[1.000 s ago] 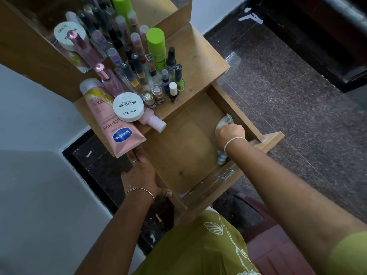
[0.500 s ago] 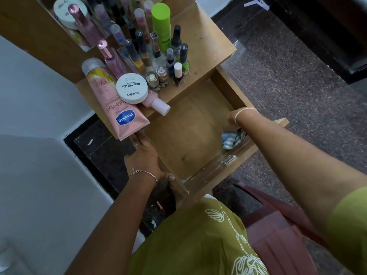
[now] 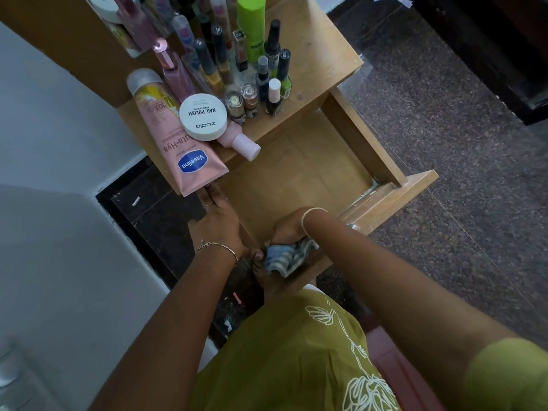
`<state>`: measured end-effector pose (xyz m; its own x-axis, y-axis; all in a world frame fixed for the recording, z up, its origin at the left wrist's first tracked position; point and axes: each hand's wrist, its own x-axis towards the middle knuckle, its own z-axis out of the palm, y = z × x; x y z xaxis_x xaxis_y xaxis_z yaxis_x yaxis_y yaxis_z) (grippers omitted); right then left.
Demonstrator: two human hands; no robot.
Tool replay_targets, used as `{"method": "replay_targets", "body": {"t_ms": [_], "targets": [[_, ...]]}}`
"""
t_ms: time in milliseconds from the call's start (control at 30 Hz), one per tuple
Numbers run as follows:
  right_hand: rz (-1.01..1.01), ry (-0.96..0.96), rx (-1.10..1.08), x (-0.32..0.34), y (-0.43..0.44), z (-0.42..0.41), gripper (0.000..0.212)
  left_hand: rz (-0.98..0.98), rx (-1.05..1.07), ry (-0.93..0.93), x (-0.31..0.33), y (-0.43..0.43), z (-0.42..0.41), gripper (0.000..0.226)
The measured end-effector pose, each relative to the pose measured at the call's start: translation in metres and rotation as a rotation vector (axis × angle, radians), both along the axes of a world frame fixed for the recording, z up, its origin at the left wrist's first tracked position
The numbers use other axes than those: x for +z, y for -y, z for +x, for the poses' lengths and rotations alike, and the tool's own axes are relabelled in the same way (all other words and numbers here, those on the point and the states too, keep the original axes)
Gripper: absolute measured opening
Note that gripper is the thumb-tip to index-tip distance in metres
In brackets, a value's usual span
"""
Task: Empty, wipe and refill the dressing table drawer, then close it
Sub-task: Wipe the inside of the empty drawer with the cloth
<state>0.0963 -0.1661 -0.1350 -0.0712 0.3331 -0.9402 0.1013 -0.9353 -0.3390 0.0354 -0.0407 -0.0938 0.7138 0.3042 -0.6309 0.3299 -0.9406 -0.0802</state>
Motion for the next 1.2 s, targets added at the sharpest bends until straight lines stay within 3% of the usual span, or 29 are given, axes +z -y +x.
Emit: {"method": "replay_targets", "body": {"t_ms": [67, 167, 267, 433, 500, 600, 733, 900, 1000, 1067, 1133, 1200], "targets": [[0.012, 0.100, 0.149, 0.004, 0.005, 0.003, 0.027, -0.002, -0.012, -0.013, 0.000, 0.000, 0.001, 0.152], [0.040, 0.257, 0.181, 0.010, 0.018, 0.011, 0.032, 0.005, -0.036, -0.032, 0.000, -0.001, 0.001, 0.152], [-0.098, 0.499, 0.266, 0.017, 0.047, 0.041, 0.041, -0.005, -0.037, -0.047, -0.002, -0.002, 0.001, 0.150], [-0.267, 1.036, 0.188, 0.013, 0.092, 0.080, 0.033, -0.019, -0.036, -0.060, -0.003, -0.003, 0.001, 0.147], [-0.269, 1.119, 0.069, 0.005, 0.086, 0.077, 0.031, -0.030, -0.041, -0.058, -0.004, -0.005, 0.001, 0.144], [-0.267, 1.125, -0.015, -0.010, 0.050, 0.058, 0.039, -0.027, -0.049, -0.062, -0.004, -0.006, 0.001, 0.146], [-0.079, 1.180, -0.039, -0.010, 0.004, 0.023, 0.034, -0.030, -0.053, -0.045, -0.003, -0.005, 0.001, 0.151], [0.257, 1.021, 0.132, -0.006, -0.020, -0.026, 0.034, -0.053, -0.032, -0.031, -0.005, -0.005, 0.003, 0.155], [0.324, 0.850, 0.129, -0.005, 0.006, -0.014, 0.046, -0.052, -0.034, -0.015, -0.004, -0.005, 0.002, 0.158], [0.312, 0.639, -0.083, 0.002, 0.030, 0.007, 0.048, -0.043, -0.030, -0.009, -0.003, -0.005, 0.000, 0.160], [0.275, 0.429, -0.433, 0.012, 0.053, 0.030, 0.043, -0.031, -0.029, -0.017, -0.003, -0.005, 0.001, 0.160], [0.257, 0.396, -0.610, 0.017, 0.070, 0.053, 0.038, -0.029, -0.034, -0.029, -0.004, -0.005, 0.001, 0.156]]}}
